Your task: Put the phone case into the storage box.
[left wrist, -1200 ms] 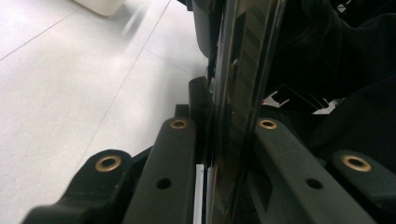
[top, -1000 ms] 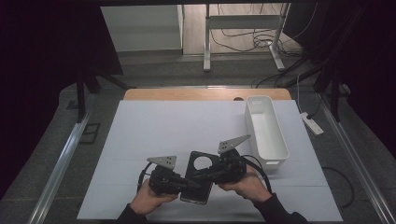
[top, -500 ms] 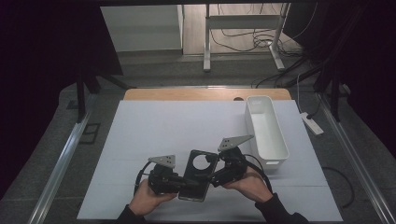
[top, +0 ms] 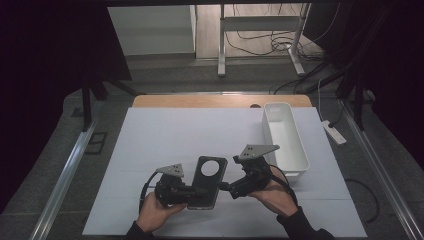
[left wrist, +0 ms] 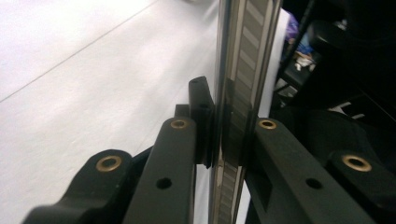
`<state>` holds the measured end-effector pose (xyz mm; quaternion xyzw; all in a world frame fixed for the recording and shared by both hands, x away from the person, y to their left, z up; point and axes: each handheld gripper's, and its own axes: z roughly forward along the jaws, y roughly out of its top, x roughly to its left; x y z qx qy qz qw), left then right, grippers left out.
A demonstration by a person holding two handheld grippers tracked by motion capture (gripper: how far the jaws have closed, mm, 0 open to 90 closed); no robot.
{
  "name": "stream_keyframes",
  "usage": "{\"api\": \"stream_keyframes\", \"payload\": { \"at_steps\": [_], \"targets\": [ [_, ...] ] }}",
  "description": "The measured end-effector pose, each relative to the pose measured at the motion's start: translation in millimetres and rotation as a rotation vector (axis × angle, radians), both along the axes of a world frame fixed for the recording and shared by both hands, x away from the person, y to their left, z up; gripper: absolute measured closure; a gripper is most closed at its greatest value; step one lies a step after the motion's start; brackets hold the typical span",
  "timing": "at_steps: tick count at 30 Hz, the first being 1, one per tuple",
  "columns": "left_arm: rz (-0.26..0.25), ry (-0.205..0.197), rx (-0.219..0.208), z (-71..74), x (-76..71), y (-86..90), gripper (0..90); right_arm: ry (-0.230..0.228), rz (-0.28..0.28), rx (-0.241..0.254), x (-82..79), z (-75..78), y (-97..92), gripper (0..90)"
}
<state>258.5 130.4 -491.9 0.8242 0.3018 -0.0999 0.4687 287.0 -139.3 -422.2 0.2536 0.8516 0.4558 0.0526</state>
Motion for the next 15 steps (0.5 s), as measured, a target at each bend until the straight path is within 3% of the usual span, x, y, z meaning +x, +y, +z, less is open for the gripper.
{"api": "stream_keyframes", "payload": {
  "at_steps": [3,8,15],
  "targets": [
    [0.036,0.003,0.023,0.0,0.3,1.7,84.8,-0.021,-0.024,-0.004,1.8,1.6,-4.3,0.0],
    [0.062,0.002,0.04,0.2,0.2,2.5,84.8,-0.018,-0.055,-0.008,4.0,2.9,-7.9,0.0],
    [0.062,0.007,0.058,0.5,-0.9,-0.5,84.8,-0.027,-0.081,-0.032,2.8,4.6,-6.7,0.0]
  ]
}}
